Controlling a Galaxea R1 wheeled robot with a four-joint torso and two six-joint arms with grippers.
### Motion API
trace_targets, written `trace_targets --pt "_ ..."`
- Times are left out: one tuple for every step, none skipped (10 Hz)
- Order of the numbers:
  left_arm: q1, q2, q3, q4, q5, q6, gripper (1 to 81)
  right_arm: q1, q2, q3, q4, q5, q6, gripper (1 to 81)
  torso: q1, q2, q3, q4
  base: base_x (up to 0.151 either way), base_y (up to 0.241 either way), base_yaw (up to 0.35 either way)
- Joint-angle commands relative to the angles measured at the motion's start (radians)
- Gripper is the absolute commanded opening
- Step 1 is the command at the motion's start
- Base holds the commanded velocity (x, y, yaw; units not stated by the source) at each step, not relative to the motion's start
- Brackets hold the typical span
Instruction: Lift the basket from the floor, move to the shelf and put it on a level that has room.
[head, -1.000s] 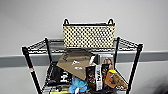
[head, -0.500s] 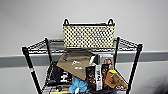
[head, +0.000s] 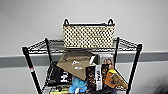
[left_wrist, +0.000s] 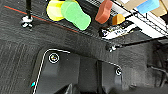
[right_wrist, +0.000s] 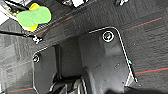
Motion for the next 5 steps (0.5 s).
trace_targets --pt "-0.025 0.082 -0.110 0.058 0.031 0.008 81.1 0.046 0.100 -0.150 -0.006 -0.040 -0.049 81.1 0.000 0.000 0.000 0.000 0.000 0.000 0.000" --pt "-0.019 0.117 -0.144 0.063 0.031 0.008 81.1 0.049 0.128 -0.173 -0.021 -0.040 -0.057 81.1 0.000 0.000 0.000 0.000 0.000 0.000 0.000" --pt "-0.013 0.148 -0.182 0.070 0.031 0.008 81.1 0.046 0.135 -0.176 -0.027 -0.043 -0.057 81.1 0.000 0.000 0.000 0.000 0.000 0.000 0.000" --pt "-0.005 0.186 -0.234 0.075 0.033 0.008 81.1 0.034 0.149 -0.179 -0.037 -0.043 -0.060 81.1 0.000 0.000 0.000 0.000 0.000 0.000 0.000" --pt "0.002 0.230 -0.295 0.084 0.033 0.008 81.1 0.011 0.170 -0.185 -0.053 -0.037 -0.061 81.1 0.000 0.000 0.000 0.000 0.000 0.000 0.000"
